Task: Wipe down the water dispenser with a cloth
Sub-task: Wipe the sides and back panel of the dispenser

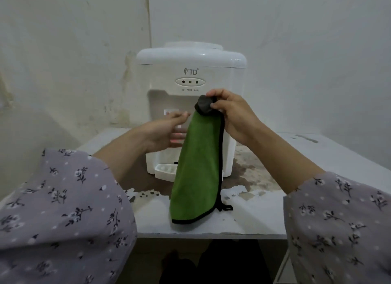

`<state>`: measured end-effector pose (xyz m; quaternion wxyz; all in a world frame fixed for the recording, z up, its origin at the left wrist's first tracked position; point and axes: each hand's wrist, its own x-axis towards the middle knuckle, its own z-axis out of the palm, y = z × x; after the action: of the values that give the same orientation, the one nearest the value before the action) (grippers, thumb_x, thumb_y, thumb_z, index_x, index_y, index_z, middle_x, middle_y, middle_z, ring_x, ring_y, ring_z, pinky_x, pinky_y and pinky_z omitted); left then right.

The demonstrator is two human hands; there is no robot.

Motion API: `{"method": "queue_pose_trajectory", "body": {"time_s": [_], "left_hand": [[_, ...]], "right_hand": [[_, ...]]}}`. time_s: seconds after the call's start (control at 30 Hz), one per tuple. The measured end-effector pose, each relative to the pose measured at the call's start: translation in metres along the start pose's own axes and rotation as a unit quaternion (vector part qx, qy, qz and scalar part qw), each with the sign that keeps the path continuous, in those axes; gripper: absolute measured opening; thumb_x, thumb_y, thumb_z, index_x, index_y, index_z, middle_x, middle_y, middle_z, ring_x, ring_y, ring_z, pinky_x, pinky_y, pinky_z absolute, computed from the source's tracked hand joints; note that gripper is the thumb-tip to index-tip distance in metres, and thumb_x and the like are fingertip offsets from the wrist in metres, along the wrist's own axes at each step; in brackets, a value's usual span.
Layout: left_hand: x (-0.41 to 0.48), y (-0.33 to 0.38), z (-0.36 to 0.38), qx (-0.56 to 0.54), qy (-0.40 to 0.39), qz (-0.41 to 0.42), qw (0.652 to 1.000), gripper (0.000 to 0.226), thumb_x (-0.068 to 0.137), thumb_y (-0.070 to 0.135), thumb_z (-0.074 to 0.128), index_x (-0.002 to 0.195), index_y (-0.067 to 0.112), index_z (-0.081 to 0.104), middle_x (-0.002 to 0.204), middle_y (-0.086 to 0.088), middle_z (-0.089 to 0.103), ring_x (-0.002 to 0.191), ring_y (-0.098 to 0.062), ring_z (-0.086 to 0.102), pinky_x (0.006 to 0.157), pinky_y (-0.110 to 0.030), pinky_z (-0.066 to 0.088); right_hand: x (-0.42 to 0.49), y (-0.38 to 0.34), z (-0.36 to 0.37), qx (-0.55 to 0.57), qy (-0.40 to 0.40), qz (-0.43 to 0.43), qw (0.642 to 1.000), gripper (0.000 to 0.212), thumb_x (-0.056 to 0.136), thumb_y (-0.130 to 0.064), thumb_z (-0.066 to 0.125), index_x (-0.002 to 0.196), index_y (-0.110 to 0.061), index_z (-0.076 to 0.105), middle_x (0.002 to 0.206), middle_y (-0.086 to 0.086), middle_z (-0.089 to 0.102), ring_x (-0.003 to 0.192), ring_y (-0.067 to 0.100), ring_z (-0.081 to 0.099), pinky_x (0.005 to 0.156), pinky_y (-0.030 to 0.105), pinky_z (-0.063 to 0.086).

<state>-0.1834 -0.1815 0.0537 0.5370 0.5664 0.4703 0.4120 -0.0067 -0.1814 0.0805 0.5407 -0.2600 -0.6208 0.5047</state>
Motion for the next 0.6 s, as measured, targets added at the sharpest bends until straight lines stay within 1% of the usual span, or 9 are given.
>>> {"method": "queue_pose_trajectory", "body": {"time_s": [0.07, 0.17, 0.2, 0.27, 0.33, 0.37, 0.43, 0.5, 0.6], "left_hand": [[-0.001, -0.009, 0.001, 0.010, -0.044, -0.026, 0.999, 0.036, 0.090, 0.050, 0.043, 0.106, 0.021, 0.056, 0.091, -0.007, 0.069, 0.078, -0.016, 0.067, 0.076, -0.032, 0.047], [0.000, -0.018, 0.000, 0.017, -0.087, -0.074, 0.993, 0.055, 0.086, 0.062, 0.036, 0.114, 0.020, 0.058, 0.106, -0.007, 0.069, 0.099, -0.021, 0.064, 0.088, -0.039, 0.046], [-0.001, -0.019, 0.001, 0.002, -0.091, -0.082, 0.992, 0.054, 0.087, 0.061, 0.036, 0.112, 0.019, 0.060, 0.105, -0.006, 0.069, 0.099, -0.021, 0.065, 0.087, -0.038, 0.047], [-0.004, -0.018, 0.003, -0.028, -0.072, -0.079, 0.994, 0.041, 0.093, 0.049, 0.040, 0.101, 0.016, 0.063, 0.090, -0.003, 0.072, 0.083, -0.016, 0.068, 0.076, -0.033, 0.053], [-0.004, -0.016, 0.006, -0.065, -0.036, -0.063, 0.995, 0.032, 0.096, 0.036, 0.042, 0.094, 0.013, 0.063, 0.077, -0.004, 0.072, 0.069, -0.015, 0.069, 0.063, -0.028, 0.057], [-0.003, -0.015, 0.005, -0.097, -0.028, -0.055, 0.993, 0.031, 0.097, 0.033, 0.043, 0.093, 0.011, 0.063, 0.075, -0.005, 0.071, 0.066, -0.016, 0.069, 0.060, -0.027, 0.057], [-0.002, -0.013, 0.005, -0.164, -0.034, -0.047, 0.985, 0.034, 0.097, 0.033, 0.042, 0.097, 0.006, 0.062, 0.077, -0.010, 0.071, 0.065, -0.018, 0.069, 0.059, -0.028, 0.058], [-0.002, -0.012, 0.004, -0.203, -0.041, -0.048, 0.977, 0.039, 0.097, 0.035, 0.040, 0.105, 0.002, 0.059, 0.083, -0.015, 0.071, 0.070, -0.022, 0.070, 0.060, -0.031, 0.059], [-0.003, -0.012, 0.003, -0.196, -0.054, -0.054, 0.978, 0.042, 0.098, 0.037, 0.038, 0.113, 0.002, 0.055, 0.089, -0.019, 0.070, 0.076, -0.026, 0.070, 0.061, -0.034, 0.059]], "right_hand": [[0.002, 0.000, -0.002, 0.084, -0.022, 0.032, 0.996, 0.031, 0.089, 0.011, 0.040, 0.087, -0.014, 0.058, 0.088, 0.005, 0.061, 0.076, 0.015, 0.060, 0.066, 0.023, 0.053], [0.005, 0.001, -0.006, 0.160, -0.017, 0.069, 0.985, 0.028, 0.091, 0.007, 0.043, 0.098, -0.015, 0.059, 0.088, 0.002, 0.066, 0.077, 0.016, 0.064, 0.067, 0.025, 0.056], [0.005, 0.001, -0.007, 0.181, -0.011, 0.082, 0.980, 0.026, 0.092, 0.004, 0.044, 0.104, -0.014, 0.059, 0.088, 0.003, 0.068, 0.075, 0.015, 0.066, 0.067, 0.026, 0.057], [0.004, 0.003, -0.010, 0.222, -0.016, 0.111, 0.969, 0.026, 0.092, -0.001, 0.049, 0.116, -0.009, 0.055, 0.093, 0.007, 0.065, 0.069, 0.013, 0.067, 0.065, 0.025, 0.057], [0.001, 0.006, -0.011, 0.215, -0.047, 0.120, 0.968, 0.040, 0.083, -0.008, 0.060, 0.122, -0.005, 0.050, 0.104, 0.012, 0.060, 0.077, 0.016, 0.067, 0.072, 0.027, 0.057], [-0.001, 0.009, -0.012, 0.196, -0.055, 0.123, 0.971, 0.056, 0.077, -0.009, 0.063, 0.129, -0.006, 0.044, 0.109, 0.012, 0.058, 0.086, 0.018, 0.066, 0.078, 0.030, 0.056], [-0.004, 0.017, -0.014, 0.157, -0.043, 0.149, 0.975, 0.080, 0.070, -0.004, 0.066, 0.141, -0.015, 0.031, 0.113, 0.009, 0.054, 0.096, 0.021, 0.063, 0.079, 0.034, 0.054], [-0.009, 0.025, -0.016, 0.120, -0.031, 0.187, 0.974, 0.079, 0.068, 0.000, 0.067, 0.140, -0.010, 0.034, 0.116, 0.011, 0.055, 0.101, 0.025, 0.060, 0.076, 0.035, 0.054], [-0.018, 0.032, -0.018, 0.109, -0.053, 0.258, 0.959, 0.058, 0.066, -0.008, 0.069, 0.121, 0.001, 0.053, 0.110, 0.015, 0.063, 0.096, 0.025, 0.063, 0.078, 0.034, 0.057]]}}
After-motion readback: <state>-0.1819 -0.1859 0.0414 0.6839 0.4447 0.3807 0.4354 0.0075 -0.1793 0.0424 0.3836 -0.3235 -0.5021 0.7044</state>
